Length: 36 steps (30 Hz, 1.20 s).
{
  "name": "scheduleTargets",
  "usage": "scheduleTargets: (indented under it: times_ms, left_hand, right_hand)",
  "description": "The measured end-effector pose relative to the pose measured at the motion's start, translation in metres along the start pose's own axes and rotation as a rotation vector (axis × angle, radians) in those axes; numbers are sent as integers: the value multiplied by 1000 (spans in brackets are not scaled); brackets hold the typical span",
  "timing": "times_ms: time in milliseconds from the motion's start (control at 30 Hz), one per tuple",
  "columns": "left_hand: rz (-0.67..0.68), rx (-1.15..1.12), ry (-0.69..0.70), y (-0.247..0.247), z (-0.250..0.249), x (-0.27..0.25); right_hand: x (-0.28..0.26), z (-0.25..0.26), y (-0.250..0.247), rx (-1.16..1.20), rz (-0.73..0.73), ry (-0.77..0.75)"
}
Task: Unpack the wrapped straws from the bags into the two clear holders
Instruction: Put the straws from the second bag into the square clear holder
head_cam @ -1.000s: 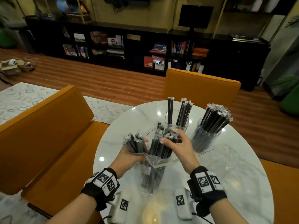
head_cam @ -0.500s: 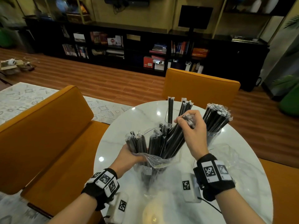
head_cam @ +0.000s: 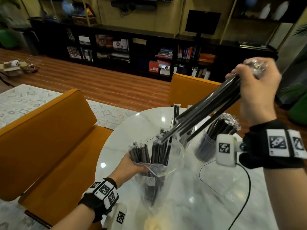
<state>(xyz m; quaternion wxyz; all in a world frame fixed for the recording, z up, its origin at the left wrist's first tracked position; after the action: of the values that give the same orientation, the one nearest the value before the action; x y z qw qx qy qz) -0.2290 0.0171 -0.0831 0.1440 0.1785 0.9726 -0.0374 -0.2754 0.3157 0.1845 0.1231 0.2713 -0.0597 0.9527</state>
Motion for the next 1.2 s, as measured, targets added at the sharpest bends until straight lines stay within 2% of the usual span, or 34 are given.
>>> scheduleTargets:
  times_ms: [67, 133, 200, 300, 433, 533, 633, 700, 800, 867, 1067, 1133, 1200]
  left_hand:
    - [-3, 5, -14, 0, 1, 0]
    - [-13, 5, -23, 1, 2, 0]
    - [-22, -3, -25, 1, 3, -1]
    - [-18, -20, -20, 0, 4, -2]
    - [-16, -26, -20, 1, 5, -3]
    - [-22, -36, -26, 0, 7, -3]
    - [-24, -49, -29, -2, 8, -4]
    - [-22, -57, -31, -3, 9, -5]
    - [-28, -64, -31, -4, 10, -5]
    - [-31, -63, -29, -4, 9, -5]
    - [-42, -69, -26, -4, 10, -5]
    - [-45, -73, -26, -4, 9, -5]
    - [-51, -76, -21, -3, 8, -6]
  right_hand:
    - [23, 4, -7, -2, -81, -42]
    - [37, 2, -4, -111, -153, -85]
    - [38, -5, 12, -282, -133, -128]
    - [17, -24, 54, -458, 8, -321]
    - [-26, -49, 105, -548, 290, -584]
    - [-54, -62, 130, -597, 441, -658]
    - [-69, -69, 140, -645, 476, -696]
    - [-64, -65, 134, -555, 432, -618]
    - [-31, -67, 104, -423, 164, -355]
    - [-9, -80, 83, -403, 56, -179]
    - [18, -121, 39, -422, -72, 75]
    - [21, -129, 36, -424, -47, 97]
    - [20, -139, 41, -456, 38, 116]
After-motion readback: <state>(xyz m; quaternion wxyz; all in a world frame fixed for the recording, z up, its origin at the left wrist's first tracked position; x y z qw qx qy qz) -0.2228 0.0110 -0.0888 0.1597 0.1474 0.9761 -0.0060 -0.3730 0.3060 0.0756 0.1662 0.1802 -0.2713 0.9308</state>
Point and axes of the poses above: each hand's wrist, its own x-axis towards the middle knuckle, its own y-axis out of the palm, z = x × y, the point moved 5 cm from there along x, towards the middle knuckle, and after that the axes turned 13 degrees about z, right-handed, at the moved point
